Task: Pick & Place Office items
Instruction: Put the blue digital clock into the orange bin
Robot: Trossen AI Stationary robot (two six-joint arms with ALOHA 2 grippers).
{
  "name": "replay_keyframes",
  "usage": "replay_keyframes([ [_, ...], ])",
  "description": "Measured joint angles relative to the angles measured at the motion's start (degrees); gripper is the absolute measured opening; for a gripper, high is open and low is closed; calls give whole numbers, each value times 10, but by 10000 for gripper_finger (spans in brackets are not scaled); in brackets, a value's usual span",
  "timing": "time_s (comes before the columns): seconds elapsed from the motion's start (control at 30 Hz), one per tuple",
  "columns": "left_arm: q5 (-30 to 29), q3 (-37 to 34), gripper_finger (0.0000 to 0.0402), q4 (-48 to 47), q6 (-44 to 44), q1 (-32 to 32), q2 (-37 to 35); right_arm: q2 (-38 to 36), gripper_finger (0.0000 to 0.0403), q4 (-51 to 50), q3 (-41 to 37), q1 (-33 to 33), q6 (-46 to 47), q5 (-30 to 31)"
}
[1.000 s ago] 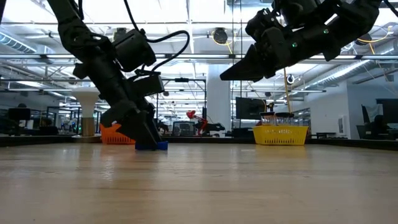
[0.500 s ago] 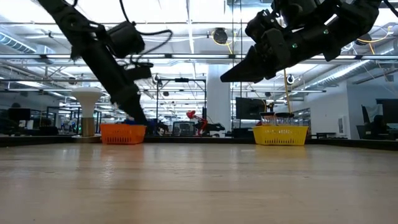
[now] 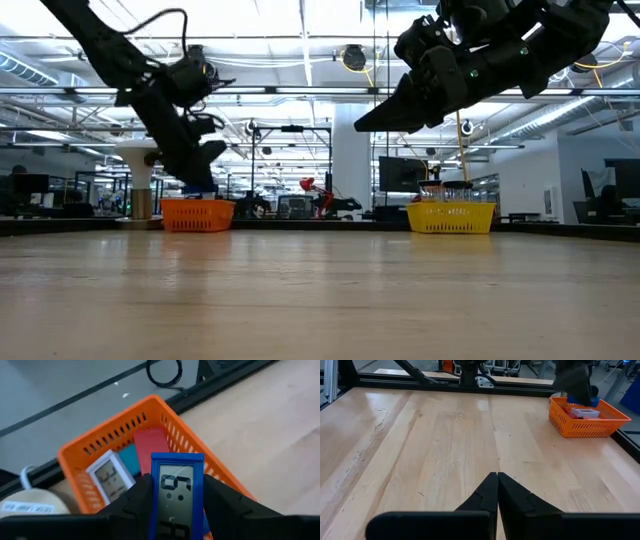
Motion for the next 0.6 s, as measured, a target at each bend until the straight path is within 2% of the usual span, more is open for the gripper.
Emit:
replay_keyframes([
  [0.1,17,1,143,41,-1,18,31,0,1,0,0,0,-1,0],
  [0.23,11,1,144,77,-20,34,66,0,1,0,0,0,-2,0],
  [0.43,12,1,146,104,-20,46,90,0,0,0,0,0,0,0],
  [0.6,15,1,178,111,-16,40,92,0,0,0,0,0,-2,0],
])
